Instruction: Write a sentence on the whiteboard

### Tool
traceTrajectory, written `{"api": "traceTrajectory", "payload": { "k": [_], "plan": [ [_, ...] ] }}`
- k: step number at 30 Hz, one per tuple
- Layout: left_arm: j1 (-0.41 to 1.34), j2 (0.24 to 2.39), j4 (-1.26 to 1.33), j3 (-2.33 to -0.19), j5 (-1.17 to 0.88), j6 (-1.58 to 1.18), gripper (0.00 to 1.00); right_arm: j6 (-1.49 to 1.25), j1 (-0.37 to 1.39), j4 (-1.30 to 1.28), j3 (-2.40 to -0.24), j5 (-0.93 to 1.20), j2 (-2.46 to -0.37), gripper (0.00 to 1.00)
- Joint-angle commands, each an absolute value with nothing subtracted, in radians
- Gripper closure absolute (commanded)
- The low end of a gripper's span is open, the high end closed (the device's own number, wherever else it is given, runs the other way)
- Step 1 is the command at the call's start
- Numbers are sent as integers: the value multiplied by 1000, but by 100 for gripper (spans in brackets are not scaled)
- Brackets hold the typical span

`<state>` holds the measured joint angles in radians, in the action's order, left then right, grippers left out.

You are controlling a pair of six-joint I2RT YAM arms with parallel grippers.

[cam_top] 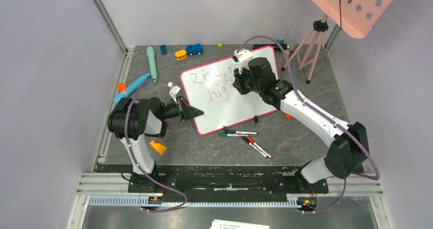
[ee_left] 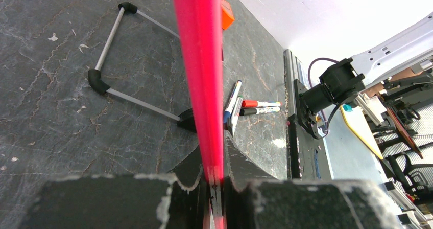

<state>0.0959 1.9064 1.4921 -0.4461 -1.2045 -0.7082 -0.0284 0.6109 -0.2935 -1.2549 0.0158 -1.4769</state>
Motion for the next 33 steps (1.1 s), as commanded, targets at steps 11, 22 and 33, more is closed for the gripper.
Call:
{"api": "traceTrajectory", "payload": {
  "k": [11, 22, 33],
  "plan": [
    [112, 1900, 1557, -440, -1286, -581, 93, -17, 609, -264, -1319, -40, -1516, 100],
    [112, 1901, 1557, -440, -1286, -580, 93, -44, 609, -264, -1242, -40, -1490, 100],
    [113, 1901, 1557, -439, -1286, -580, 93, -61, 609, -264, -1124, -35, -1429, 100]
  ]
}}
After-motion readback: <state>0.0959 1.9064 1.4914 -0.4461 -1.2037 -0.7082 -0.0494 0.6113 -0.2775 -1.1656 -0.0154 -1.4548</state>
